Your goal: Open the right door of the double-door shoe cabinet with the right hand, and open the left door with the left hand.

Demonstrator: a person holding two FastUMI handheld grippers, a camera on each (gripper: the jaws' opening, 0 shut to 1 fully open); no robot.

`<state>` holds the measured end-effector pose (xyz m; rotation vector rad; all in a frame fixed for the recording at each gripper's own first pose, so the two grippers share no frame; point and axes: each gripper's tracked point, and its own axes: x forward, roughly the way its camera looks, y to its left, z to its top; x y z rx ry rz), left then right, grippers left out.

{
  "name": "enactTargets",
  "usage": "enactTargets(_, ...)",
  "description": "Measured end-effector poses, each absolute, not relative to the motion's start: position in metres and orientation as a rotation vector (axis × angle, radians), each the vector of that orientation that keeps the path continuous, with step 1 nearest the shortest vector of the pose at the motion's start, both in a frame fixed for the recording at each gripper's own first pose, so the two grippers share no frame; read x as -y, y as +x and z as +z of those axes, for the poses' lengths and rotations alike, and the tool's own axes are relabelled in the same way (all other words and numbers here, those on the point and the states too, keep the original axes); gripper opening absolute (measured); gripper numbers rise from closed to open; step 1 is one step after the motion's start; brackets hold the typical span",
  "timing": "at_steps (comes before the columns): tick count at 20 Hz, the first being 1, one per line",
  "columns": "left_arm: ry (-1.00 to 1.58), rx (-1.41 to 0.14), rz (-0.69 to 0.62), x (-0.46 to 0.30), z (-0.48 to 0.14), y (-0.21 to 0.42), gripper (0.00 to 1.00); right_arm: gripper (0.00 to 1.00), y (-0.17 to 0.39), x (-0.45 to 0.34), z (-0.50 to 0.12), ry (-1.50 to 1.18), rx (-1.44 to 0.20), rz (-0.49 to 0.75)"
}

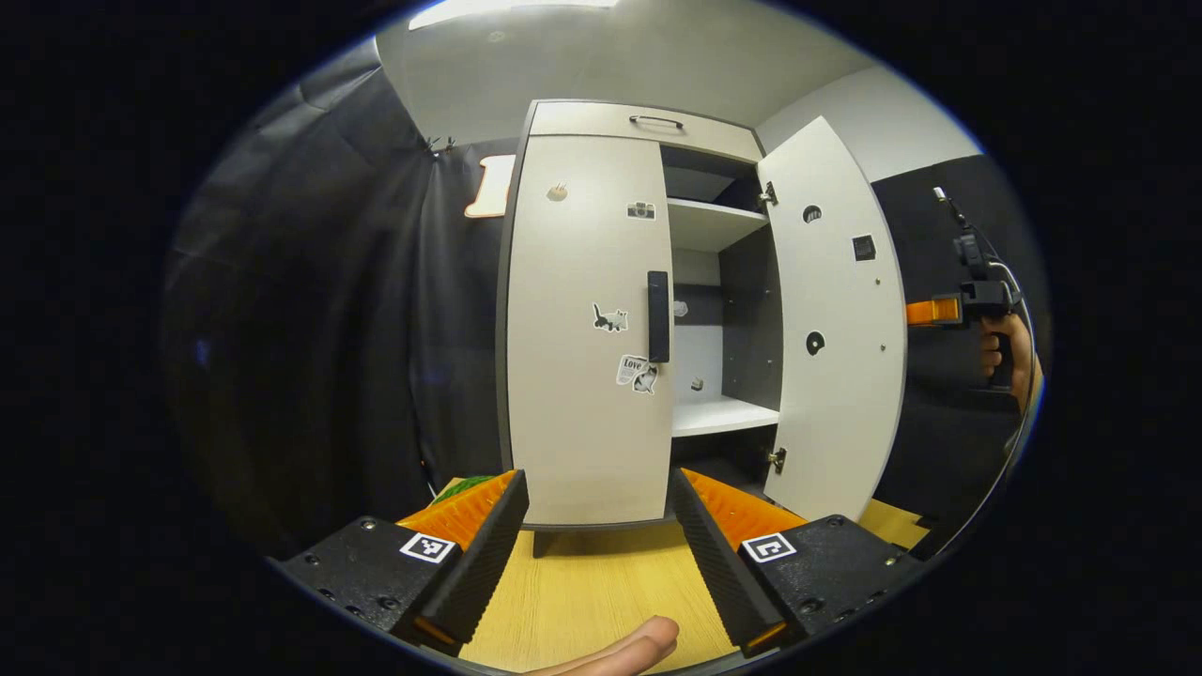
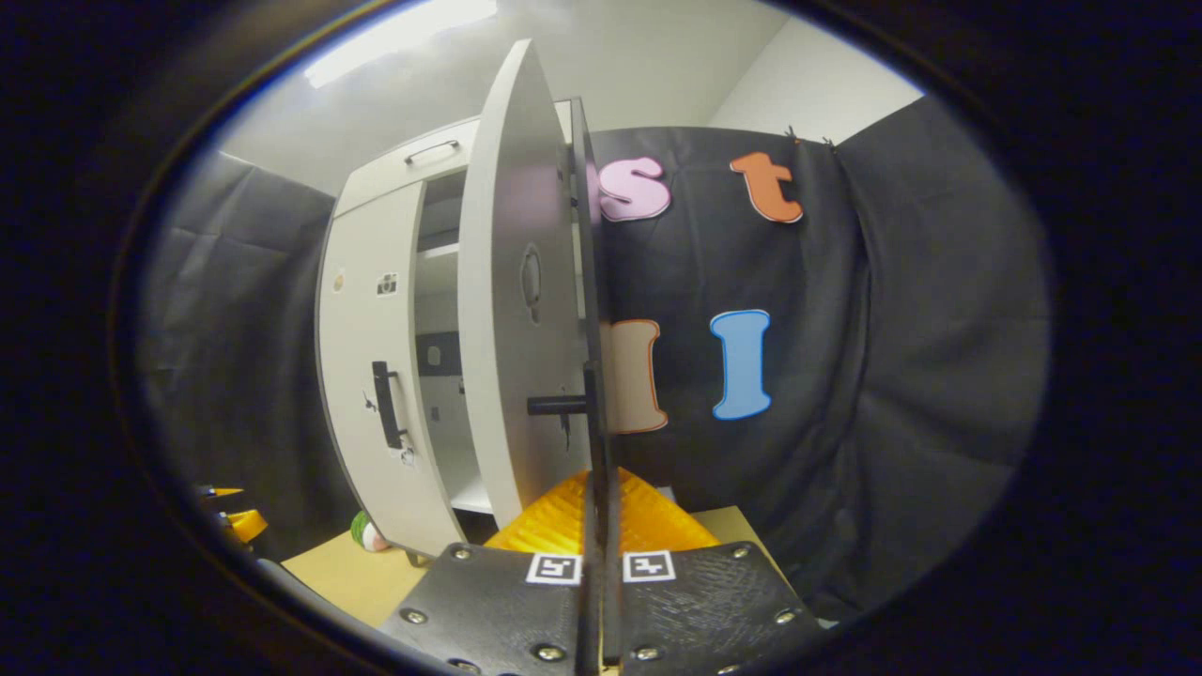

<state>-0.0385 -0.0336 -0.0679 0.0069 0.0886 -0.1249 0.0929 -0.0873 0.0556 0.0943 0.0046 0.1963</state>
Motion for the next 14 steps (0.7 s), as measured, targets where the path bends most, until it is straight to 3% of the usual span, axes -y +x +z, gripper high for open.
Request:
enactTargets(1,0.009,-0.094,-0.128,0.036,-0.067,-0.033,0.95,0.04,0.087,0.093,0.056,0.087,0.014,0.171)
enactTargets(4,0.023,-0.085,-0.124,0.038,-0.058,-0.016,0.95,0.36,0.067,0.115,0.060,0.076,0.068,0.067)
enactTargets(5,0.020,-0.081,-0.124,0.040,-0.055,-0.011,0.95,0.43,0.057,0.119,0.063,0.090,0.083,0.042)
enactTargets(6,0.009,-0.083,-0.127,0.043,-0.054,-0.006,0.93,0.58,0.051,0.120,0.061,0.103,0.088,0.023)
enactTargets(11,-0.016,-0.093,-0.117,0.050,-0.047,0.022,0.96,0.99,-0.005,0.109,0.050,0.118,0.094,0.042)
enactTargets(14,-0.025,-0.058,-0.119,0.054,-0.035,0.043,0.95,0.99,-0.024,0.089,0.042,0.117,0.119,0.081)
